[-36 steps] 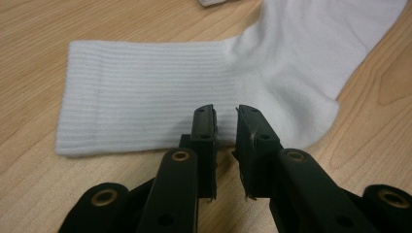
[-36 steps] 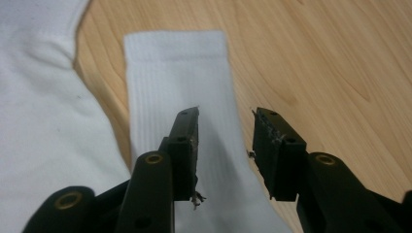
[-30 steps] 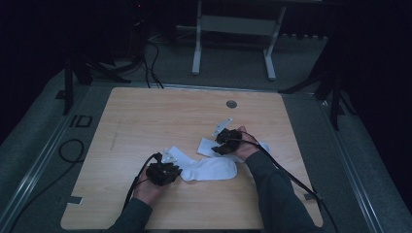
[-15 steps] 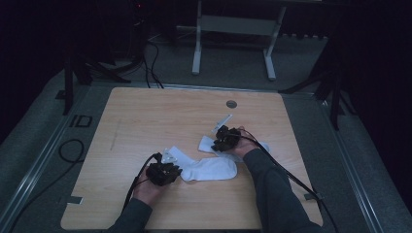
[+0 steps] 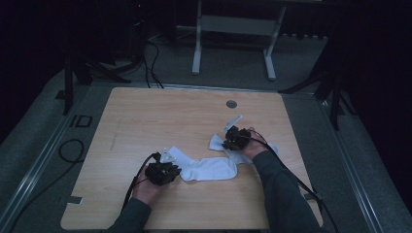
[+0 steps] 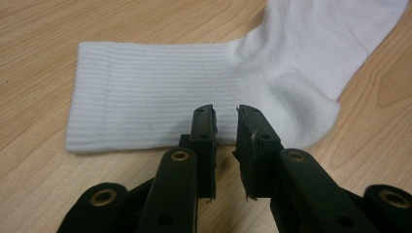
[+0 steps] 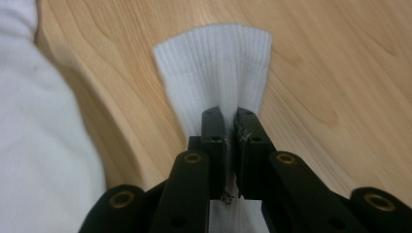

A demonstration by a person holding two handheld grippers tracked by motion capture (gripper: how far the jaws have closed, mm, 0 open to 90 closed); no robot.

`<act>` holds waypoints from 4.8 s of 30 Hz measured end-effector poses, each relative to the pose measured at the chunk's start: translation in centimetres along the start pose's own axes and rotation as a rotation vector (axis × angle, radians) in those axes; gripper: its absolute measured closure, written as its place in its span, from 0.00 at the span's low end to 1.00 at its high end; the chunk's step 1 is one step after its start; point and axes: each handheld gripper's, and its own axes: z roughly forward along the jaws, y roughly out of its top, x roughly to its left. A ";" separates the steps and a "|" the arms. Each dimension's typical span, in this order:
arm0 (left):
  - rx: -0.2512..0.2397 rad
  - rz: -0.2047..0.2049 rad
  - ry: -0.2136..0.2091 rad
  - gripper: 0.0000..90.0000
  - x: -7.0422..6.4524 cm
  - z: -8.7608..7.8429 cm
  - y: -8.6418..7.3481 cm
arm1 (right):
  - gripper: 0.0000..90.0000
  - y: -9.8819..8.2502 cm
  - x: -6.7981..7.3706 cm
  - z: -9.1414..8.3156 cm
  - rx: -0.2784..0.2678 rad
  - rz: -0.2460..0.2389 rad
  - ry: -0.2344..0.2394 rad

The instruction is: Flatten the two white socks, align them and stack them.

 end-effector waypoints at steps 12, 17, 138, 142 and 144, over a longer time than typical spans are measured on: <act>-0.001 -0.005 0.004 0.86 0.1 0.0 0.0 | 0.93 -1.3 0.7 -5.9 -0.093 -0.002 -0.037; 0.001 -0.004 0.004 0.86 0.1 0.0 -0.1 | 0.93 -1.0 1.5 -9.1 -0.129 -0.038 -0.074; -0.018 -0.056 0.066 0.86 2.0 -1.6 -0.6 | 0.92 7.1 10.4 -0.8 -0.241 -0.042 0.116; -0.010 -0.058 0.065 0.86 2.0 -1.4 -0.7 | 0.92 7.2 10.5 0.2 -0.243 -0.026 0.136; 0.002 -0.053 0.065 0.86 2.1 -1.3 -0.7 | 0.92 7.2 10.5 0.3 -0.243 -0.022 0.138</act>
